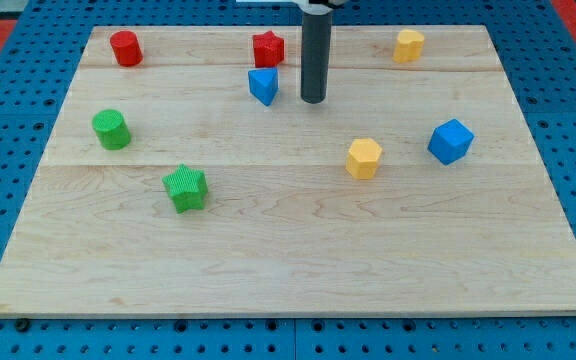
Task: Push yellow hexagon towards top of the board
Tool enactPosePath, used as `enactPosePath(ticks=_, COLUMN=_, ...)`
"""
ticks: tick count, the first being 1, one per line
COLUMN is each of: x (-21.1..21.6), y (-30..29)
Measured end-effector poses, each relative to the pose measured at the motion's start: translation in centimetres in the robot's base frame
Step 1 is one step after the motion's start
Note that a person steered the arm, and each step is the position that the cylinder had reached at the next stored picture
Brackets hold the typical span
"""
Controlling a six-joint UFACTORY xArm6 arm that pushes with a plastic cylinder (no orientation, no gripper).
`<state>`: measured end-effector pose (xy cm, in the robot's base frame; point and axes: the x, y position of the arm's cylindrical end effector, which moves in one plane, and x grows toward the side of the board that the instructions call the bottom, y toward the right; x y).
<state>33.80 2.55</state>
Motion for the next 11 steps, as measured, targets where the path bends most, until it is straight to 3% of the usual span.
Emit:
enactPosePath(ticks=1, x=4.0, y=0.8)
enactPosePath(ticks=2, x=4.2, y=1.2)
enactPosePath(ticks=3, x=8.7, y=-0.3)
enactPosePath(ticks=5, x=14.7, y=2.8)
enactPosePath(ticks=6, x=12.3, y=9.5)
enactPosePath(ticks=7, x=9.7, y=5.2)
enactPosePath(ticks=9, x=13.6, y=2.7)
enactPosePath(ticks=11, x=8.2, y=0.3)
